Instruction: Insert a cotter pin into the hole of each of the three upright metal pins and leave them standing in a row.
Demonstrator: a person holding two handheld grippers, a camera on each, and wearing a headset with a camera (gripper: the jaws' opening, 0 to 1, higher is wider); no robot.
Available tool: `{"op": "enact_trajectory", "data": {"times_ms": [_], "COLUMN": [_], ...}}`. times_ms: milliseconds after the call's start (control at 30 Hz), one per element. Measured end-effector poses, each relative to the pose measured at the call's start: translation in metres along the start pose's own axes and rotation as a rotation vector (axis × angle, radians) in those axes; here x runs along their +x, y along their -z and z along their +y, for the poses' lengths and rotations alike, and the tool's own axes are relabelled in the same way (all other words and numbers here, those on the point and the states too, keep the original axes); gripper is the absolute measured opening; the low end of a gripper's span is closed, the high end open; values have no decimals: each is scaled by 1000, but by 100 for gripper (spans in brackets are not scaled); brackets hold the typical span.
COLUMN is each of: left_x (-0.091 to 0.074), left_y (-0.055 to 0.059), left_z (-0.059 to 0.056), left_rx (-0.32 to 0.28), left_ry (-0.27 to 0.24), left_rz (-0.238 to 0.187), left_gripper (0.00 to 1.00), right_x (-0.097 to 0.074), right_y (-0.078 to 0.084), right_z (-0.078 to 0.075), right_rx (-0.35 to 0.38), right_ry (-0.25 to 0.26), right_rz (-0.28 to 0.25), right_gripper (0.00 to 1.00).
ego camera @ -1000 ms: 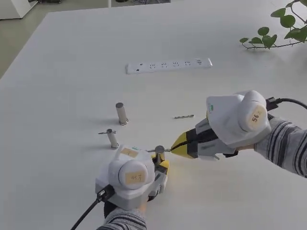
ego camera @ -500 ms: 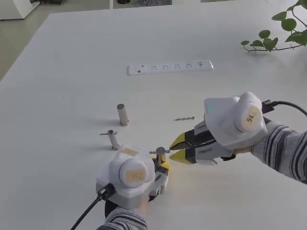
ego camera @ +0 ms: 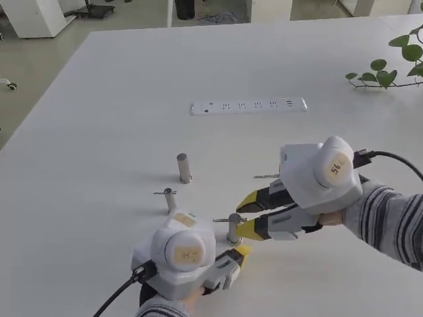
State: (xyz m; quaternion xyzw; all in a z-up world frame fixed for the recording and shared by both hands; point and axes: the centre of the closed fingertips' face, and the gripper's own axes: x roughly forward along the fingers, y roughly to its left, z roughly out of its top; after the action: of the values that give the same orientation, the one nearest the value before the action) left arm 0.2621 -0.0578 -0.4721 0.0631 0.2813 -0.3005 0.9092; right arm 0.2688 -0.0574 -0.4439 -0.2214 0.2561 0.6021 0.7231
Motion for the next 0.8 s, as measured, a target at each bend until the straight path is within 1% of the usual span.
{"op": "enact_trajectory", "data": {"times_ms": [167, 333, 433, 633, 700, 800], "left_x": [-6, -13, -17, -26, -30, -35], "left_y": [-2, -5, -8, -11, -12, -13], "left_z": [1, 3, 5, 10, 12, 12], "left_rx": [-20, -22, -47, -65, -76, -76], "left_ry": [6, 8, 8, 0, -2, 6], "left_rz": [-10, -21, -30, -41, -44, -44], "left_gripper": [53, 57, 60, 64, 65, 67], "right_x": [3, 3, 3, 5, 5, 5], "right_y": [0, 1, 1, 1, 0, 1], "right_z": [1, 2, 3, 4, 4, 3], "right_rx": [-7, -8, -19, -4, 24, 26], "right_ry": [4, 4, 3, 6, 4, 6], "right_rz": [10, 18, 23, 11, 7, 18], "right_gripper": [13, 10, 9, 9, 9, 8]}}
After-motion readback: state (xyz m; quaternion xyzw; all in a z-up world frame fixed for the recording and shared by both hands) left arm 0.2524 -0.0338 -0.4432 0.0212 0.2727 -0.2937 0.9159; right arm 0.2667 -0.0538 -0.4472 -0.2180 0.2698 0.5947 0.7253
